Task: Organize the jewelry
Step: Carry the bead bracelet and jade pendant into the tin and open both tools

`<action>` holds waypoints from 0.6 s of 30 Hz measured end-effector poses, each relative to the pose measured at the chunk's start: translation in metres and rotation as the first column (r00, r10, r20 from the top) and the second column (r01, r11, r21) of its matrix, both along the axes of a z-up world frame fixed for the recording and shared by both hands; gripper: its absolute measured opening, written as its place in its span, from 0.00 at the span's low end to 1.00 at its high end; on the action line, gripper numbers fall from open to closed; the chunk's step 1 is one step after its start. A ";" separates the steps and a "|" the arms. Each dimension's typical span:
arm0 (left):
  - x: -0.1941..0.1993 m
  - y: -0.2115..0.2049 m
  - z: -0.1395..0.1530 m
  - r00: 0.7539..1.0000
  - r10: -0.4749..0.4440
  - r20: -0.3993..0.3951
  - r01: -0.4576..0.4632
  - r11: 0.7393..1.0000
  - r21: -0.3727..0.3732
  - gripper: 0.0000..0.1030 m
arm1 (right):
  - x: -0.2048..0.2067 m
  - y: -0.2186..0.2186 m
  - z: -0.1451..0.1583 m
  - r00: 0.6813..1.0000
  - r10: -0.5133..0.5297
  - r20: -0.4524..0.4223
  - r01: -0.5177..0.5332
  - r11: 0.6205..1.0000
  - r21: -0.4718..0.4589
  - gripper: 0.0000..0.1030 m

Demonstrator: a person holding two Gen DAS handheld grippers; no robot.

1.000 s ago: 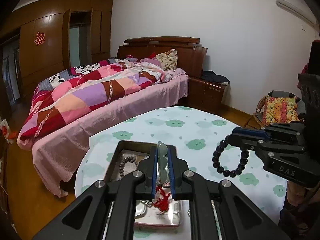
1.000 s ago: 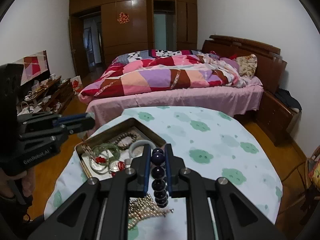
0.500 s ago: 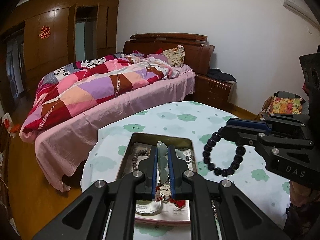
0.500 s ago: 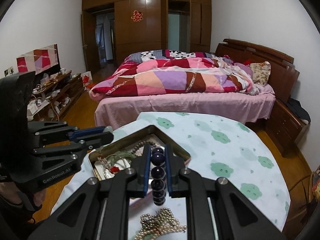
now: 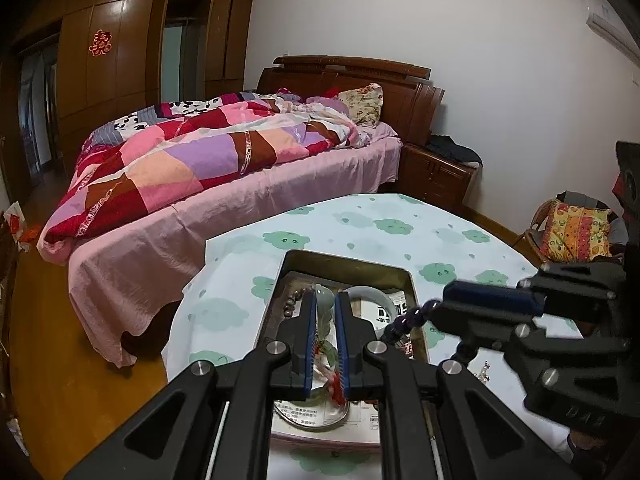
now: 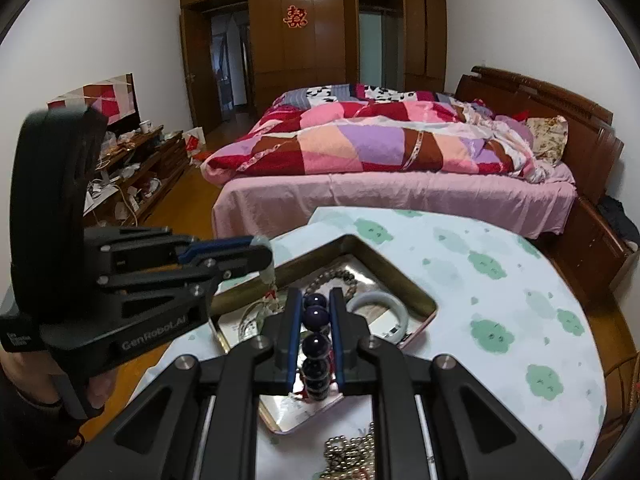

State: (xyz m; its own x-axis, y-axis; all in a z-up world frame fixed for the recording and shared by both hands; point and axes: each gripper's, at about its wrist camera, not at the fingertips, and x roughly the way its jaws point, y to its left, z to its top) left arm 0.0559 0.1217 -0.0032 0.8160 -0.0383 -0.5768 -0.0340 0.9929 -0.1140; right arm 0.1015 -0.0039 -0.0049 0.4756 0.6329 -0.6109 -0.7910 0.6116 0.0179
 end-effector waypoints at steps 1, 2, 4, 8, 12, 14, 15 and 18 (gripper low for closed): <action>0.001 -0.001 -0.001 1.000 -0.003 -0.006 0.003 1.000 0.005 0.08 | 0.000 0.000 -0.002 1.000 0.003 -0.009 -0.003 1.000 0.000 0.15; 0.002 0.000 -0.004 1.000 -0.005 -0.016 0.005 1.000 0.010 0.08 | 0.001 0.001 -0.005 1.000 0.008 -0.021 -0.008 1.000 0.000 0.15; 0.005 0.000 -0.010 0.999 -0.003 -0.032 0.004 1.000 0.011 0.08 | 0.001 0.003 -0.009 0.999 0.011 -0.037 -0.011 1.000 -0.002 0.15; 0.008 0.000 -0.018 0.999 -0.008 -0.053 0.009 1.000 0.013 0.08 | 0.003 0.006 -0.021 0.998 0.013 -0.068 -0.015 1.000 -0.019 0.15; 0.012 -0.003 -0.026 0.997 -0.013 -0.078 0.015 1.000 0.021 0.08 | 0.007 0.006 -0.032 0.996 0.004 -0.092 -0.007 0.999 -0.034 0.15; 0.014 -0.003 -0.031 0.996 -0.012 -0.092 0.014 1.000 0.028 0.08 | 0.008 0.006 -0.034 0.995 -0.001 -0.100 -0.003 0.999 -0.035 0.15; 0.015 -0.003 -0.033 0.995 -0.008 -0.096 0.011 0.999 0.036 0.08 | 0.009 0.006 -0.035 0.995 -0.003 -0.102 -0.001 0.999 -0.036 0.15; 0.017 -0.003 -0.036 0.994 -0.001 -0.105 0.006 0.999 0.044 0.08 | 0.009 0.009 -0.037 0.995 -0.007 -0.100 0.003 0.999 -0.041 0.15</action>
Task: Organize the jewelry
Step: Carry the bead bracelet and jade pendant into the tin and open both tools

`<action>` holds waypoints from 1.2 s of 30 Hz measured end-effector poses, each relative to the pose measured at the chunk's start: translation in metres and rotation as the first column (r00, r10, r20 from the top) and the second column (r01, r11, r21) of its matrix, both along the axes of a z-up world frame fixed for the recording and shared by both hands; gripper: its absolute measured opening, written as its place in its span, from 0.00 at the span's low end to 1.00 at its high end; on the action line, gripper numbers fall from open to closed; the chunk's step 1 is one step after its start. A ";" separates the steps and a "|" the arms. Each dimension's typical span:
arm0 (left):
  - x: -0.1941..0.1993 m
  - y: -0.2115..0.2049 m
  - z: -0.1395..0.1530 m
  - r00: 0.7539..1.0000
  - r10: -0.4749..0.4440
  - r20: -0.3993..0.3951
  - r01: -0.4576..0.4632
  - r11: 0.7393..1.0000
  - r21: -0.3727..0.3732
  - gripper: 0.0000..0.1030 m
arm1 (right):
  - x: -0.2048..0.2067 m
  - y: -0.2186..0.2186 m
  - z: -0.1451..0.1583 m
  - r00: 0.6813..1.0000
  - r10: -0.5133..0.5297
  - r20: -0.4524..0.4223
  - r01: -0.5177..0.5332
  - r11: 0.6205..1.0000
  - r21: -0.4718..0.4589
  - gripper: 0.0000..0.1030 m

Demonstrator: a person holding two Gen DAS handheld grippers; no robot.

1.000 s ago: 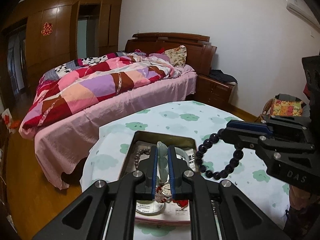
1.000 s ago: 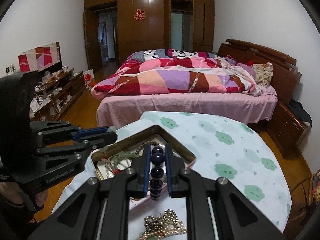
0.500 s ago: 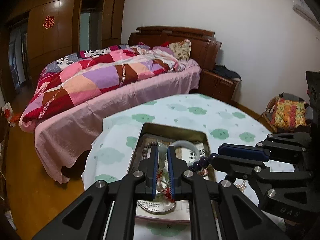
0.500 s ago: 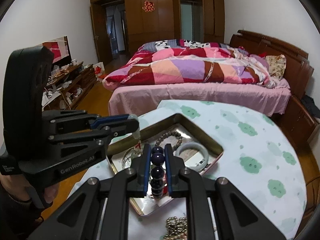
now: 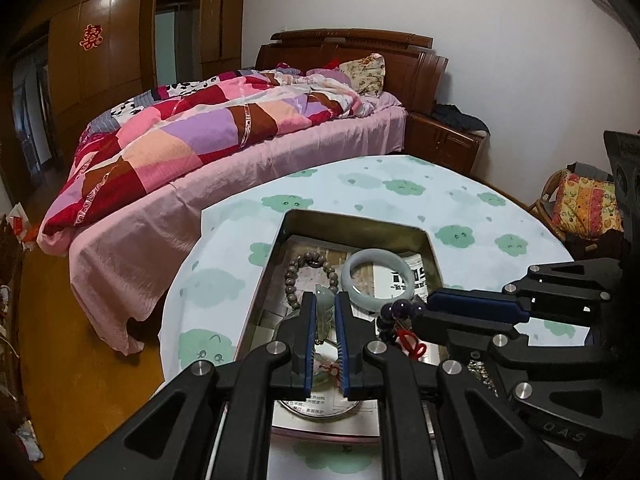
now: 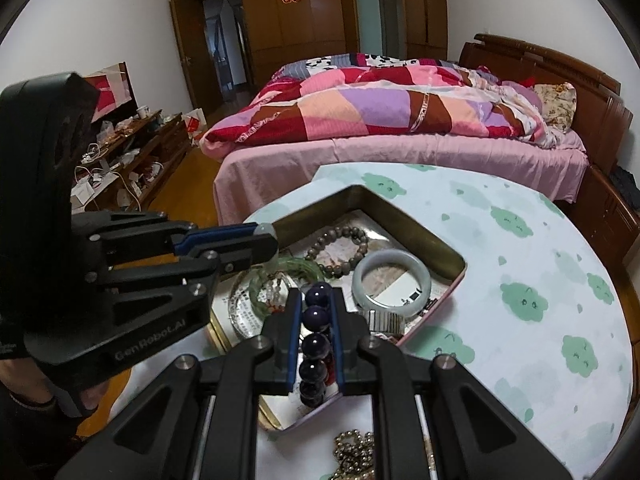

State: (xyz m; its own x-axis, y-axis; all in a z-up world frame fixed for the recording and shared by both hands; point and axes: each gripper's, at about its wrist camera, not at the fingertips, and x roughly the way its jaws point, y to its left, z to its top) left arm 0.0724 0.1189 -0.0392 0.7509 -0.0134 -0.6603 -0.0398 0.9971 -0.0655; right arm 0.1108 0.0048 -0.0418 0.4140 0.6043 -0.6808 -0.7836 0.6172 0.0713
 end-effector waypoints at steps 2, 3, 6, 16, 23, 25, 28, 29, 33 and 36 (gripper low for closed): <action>0.001 0.001 -0.002 1.000 0.004 -0.006 -0.004 1.000 0.001 0.08 | 0.001 0.002 -0.002 1.000 -0.003 0.000 0.003 1.000 -0.006 0.15; 0.001 0.002 -0.003 1.000 0.006 -0.010 -0.006 1.000 0.001 0.08 | 0.002 0.003 -0.004 1.000 -0.003 0.000 0.003 1.000 -0.008 0.15; 0.002 0.002 -0.006 1.000 0.005 -0.017 -0.005 1.000 0.003 0.08 | 0.005 0.004 -0.008 1.000 -0.004 0.000 0.004 1.000 -0.017 0.15; 0.004 0.002 -0.011 1.000 0.007 -0.027 -0.007 1.000 0.004 0.08 | 0.007 0.010 -0.015 1.000 -0.002 0.001 0.002 1.000 -0.028 0.15; 0.005 0.003 -0.012 0.999 0.007 -0.034 -0.007 1.000 0.006 0.08 | 0.008 0.010 -0.018 1.000 0.002 -0.008 -0.002 1.000 -0.026 0.15; 0.005 0.003 -0.013 0.999 0.004 -0.037 -0.004 1.000 0.007 0.08 | 0.006 0.011 -0.017 1.000 0.003 -0.006 -0.003 1.000 -0.028 0.15; 0.005 0.002 -0.013 0.999 0.007 -0.034 -0.007 1.000 0.009 0.08 | 0.007 0.011 -0.018 1.000 0.002 -0.004 -0.002 1.000 -0.028 0.16; 0.005 0.001 -0.013 0.999 0.008 -0.032 -0.008 1.000 0.011 0.08 | 0.008 0.011 -0.018 1.000 0.000 -0.002 -0.001 1.000 -0.029 0.16; 0.005 0.001 -0.013 0.999 0.013 -0.029 -0.013 1.000 0.014 0.09 | 0.010 0.011 -0.018 1.000 -0.012 0.013 0.012 0.999 -0.039 0.17; 0.006 0.001 -0.012 0.999 0.022 -0.029 -0.021 1.000 0.023 0.10 | 0.012 0.009 -0.019 1.000 -0.020 0.009 0.020 0.999 -0.040 0.25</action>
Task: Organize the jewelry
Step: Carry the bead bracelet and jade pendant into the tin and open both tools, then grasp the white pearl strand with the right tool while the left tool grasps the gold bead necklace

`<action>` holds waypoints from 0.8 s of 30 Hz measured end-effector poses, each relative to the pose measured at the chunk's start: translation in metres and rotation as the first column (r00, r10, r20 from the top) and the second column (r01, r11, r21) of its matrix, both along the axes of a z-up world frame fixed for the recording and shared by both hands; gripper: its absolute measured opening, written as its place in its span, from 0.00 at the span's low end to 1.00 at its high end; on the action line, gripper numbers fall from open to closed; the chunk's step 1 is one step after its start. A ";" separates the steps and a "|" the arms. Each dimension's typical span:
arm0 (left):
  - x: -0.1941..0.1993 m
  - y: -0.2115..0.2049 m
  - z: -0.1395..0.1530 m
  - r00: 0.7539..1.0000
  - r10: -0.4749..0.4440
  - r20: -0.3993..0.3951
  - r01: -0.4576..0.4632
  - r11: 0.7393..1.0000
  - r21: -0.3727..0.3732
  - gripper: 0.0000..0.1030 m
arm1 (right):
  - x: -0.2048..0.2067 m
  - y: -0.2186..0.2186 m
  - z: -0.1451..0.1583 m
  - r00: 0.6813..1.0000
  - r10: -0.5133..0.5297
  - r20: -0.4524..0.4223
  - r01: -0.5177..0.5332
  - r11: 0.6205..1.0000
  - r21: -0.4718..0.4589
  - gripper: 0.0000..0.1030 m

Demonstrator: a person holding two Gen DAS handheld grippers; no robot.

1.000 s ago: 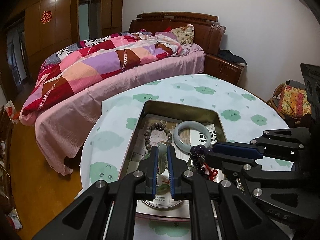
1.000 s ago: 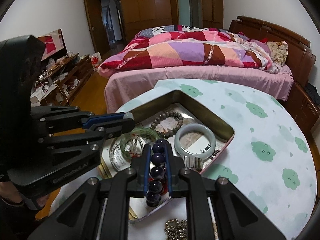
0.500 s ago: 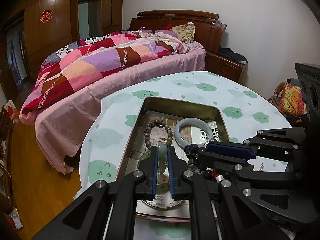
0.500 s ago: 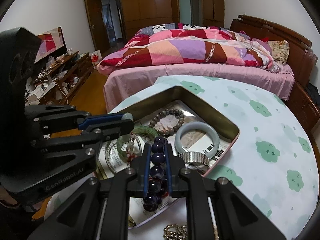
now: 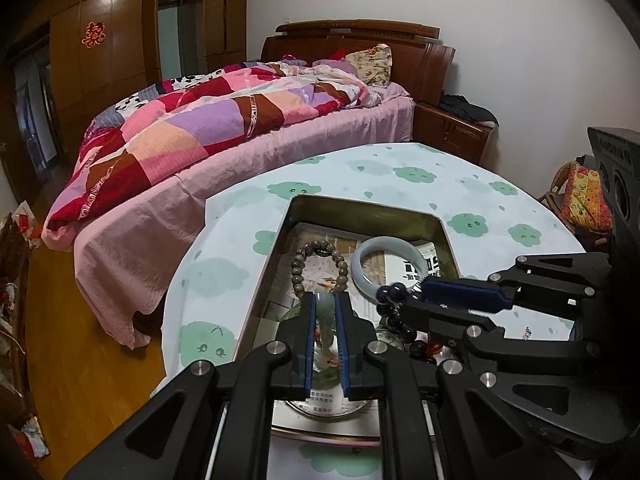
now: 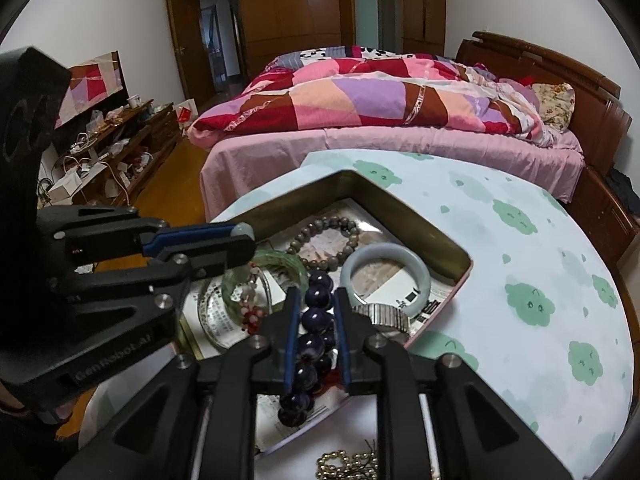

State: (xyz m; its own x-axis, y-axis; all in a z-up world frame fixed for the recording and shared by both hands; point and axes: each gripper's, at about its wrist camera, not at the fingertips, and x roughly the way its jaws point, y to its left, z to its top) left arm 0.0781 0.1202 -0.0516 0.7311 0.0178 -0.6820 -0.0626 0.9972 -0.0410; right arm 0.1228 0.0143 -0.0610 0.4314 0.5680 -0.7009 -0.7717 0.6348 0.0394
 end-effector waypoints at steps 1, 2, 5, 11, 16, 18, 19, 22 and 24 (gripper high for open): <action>0.000 0.000 0.000 1.000 0.001 0.000 -0.001 1.000 0.001 0.16 | 0.001 -0.001 0.000 1.000 -0.004 0.001 0.004 1.000 0.001 0.33; 0.000 0.000 0.001 1.000 0.007 0.003 -0.007 1.000 0.007 0.22 | 0.002 -0.002 0.000 1.000 -0.009 0.002 0.009 1.000 0.003 0.44; -0.001 0.003 0.004 0.999 0.031 0.013 -0.032 0.999 0.012 0.40 | 0.005 -0.006 0.001 1.000 -0.024 -0.003 0.024 1.000 0.016 0.46; -0.004 0.003 0.007 0.998 0.048 0.035 -0.049 0.998 0.026 0.64 | 0.010 -0.021 0.003 0.998 -0.064 -0.012 0.064 0.997 0.037 0.57; -0.003 0.001 0.006 0.998 0.050 0.029 -0.051 0.998 0.038 0.66 | 0.014 -0.031 -0.001 0.995 -0.094 -0.031 0.095 0.995 0.036 0.61; -0.003 0.002 0.007 0.998 0.057 0.028 -0.058 0.998 0.040 0.66 | 0.013 -0.037 -0.001 0.994 -0.099 -0.034 0.101 0.994 0.036 0.63; -0.003 0.002 0.007 0.998 0.060 0.028 -0.061 0.997 0.040 0.66 | 0.011 -0.041 -0.001 0.994 -0.104 -0.034 0.105 0.994 0.036 0.64; -0.004 0.004 0.008 0.996 0.080 0.030 -0.081 0.996 0.035 0.67 | 0.008 -0.055 -0.001 0.991 -0.124 -0.040 0.126 0.992 0.030 0.67; -0.004 0.003 0.007 0.996 0.089 0.027 -0.090 0.995 0.034 0.67 | 0.006 -0.062 -0.003 0.990 -0.133 -0.046 0.134 0.991 0.026 0.67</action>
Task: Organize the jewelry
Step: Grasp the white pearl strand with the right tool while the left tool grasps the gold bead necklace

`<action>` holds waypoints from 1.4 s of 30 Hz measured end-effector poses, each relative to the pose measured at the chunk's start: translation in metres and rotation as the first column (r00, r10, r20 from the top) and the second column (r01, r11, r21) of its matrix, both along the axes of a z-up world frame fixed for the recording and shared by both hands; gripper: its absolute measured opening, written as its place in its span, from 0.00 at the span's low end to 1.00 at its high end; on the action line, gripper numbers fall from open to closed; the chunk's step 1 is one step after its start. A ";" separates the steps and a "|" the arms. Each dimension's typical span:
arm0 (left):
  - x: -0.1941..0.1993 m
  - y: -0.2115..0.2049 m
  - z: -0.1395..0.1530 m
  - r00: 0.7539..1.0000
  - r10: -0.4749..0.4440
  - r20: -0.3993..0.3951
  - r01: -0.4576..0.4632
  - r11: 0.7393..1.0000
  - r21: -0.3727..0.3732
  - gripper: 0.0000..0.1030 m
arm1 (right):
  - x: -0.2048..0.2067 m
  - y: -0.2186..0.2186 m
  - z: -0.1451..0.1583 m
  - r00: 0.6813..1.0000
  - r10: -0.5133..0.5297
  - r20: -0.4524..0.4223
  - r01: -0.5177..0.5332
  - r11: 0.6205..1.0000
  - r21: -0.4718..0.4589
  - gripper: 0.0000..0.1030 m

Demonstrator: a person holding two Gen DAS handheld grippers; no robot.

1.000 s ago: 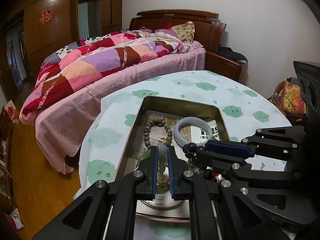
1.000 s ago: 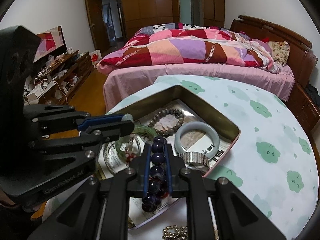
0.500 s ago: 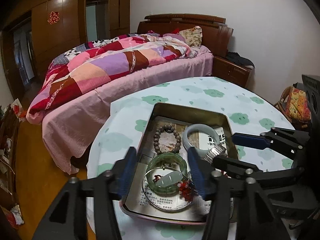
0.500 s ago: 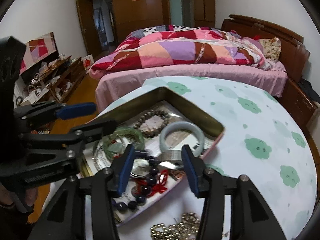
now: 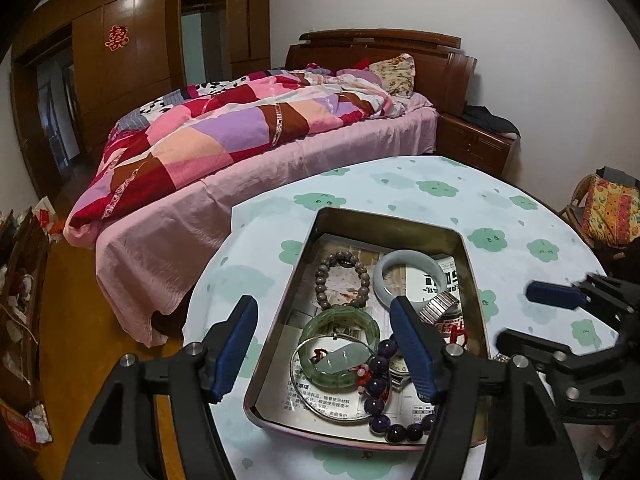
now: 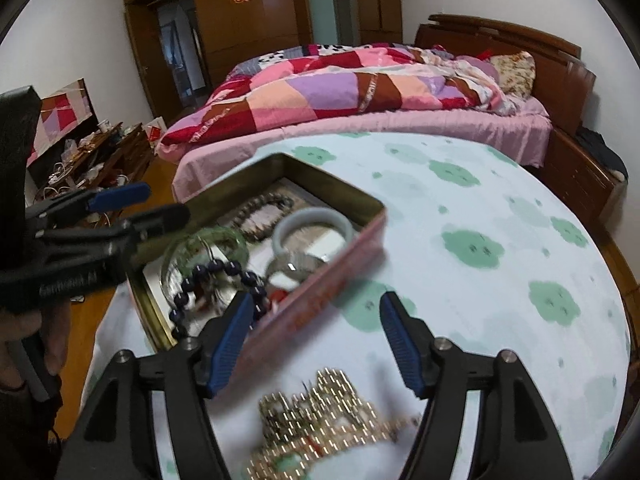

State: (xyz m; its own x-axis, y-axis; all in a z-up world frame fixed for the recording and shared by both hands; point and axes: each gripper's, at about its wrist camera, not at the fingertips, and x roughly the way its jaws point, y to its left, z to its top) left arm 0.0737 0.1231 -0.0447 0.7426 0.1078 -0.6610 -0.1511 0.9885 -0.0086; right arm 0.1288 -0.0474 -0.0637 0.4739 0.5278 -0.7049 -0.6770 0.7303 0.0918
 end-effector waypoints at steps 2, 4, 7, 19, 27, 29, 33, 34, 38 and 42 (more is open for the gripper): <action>-0.001 -0.003 -0.001 1.000 0.006 0.001 -0.006 1.000 -0.001 0.67 | -0.006 -0.012 -0.004 1.000 -0.008 0.000 0.008 1.000 -0.018 0.67; -0.004 -0.008 0.000 1.000 0.009 0.006 -0.009 1.000 -0.005 0.67 | -0.012 -0.021 -0.008 1.000 -0.022 0.000 0.022 0.999 -0.046 0.67; -0.010 -0.015 0.000 1.000 0.011 0.020 -0.010 1.000 -0.007 0.67 | -0.025 -0.037 -0.019 0.999 -0.031 -0.034 0.029 0.997 -0.071 0.67; -0.018 -0.046 -0.012 0.999 -0.033 -0.001 0.033 0.999 -0.017 0.67 | -0.039 -0.026 -0.043 0.995 0.003 -0.096 -0.014 0.994 -0.106 0.67; -0.023 -0.050 -0.015 0.999 -0.043 -0.007 0.043 0.999 -0.033 0.67 | -0.034 -0.037 -0.043 0.997 -0.058 -0.055 0.045 0.977 -0.207 0.18; -0.026 -0.056 -0.013 0.998 -0.059 0.011 0.059 0.998 -0.030 0.67 | -0.027 -0.057 -0.043 0.993 -0.111 -0.045 0.099 0.972 -0.214 0.18; -0.030 -0.076 -0.011 0.993 -0.114 0.026 0.115 0.993 -0.027 0.67 | -0.014 -0.082 -0.043 0.980 -0.199 -0.010 0.191 0.954 -0.231 0.18; -0.032 -0.083 -0.010 0.991 -0.132 0.035 0.133 0.991 -0.028 0.67 | -0.011 -0.088 -0.043 0.978 -0.209 -0.015 0.200 0.955 -0.218 0.18; -0.038 -0.111 -0.009 0.980 -0.196 0.034 0.196 0.981 0.003 0.67 | -0.010 -0.099 -0.043 0.979 -0.199 -0.043 0.190 0.968 -0.164 0.17; -0.038 -0.141 -0.014 0.968 -0.252 0.001 0.252 0.967 0.032 0.67 | -0.014 -0.100 -0.045 0.982 -0.188 -0.023 0.184 0.973 -0.138 0.18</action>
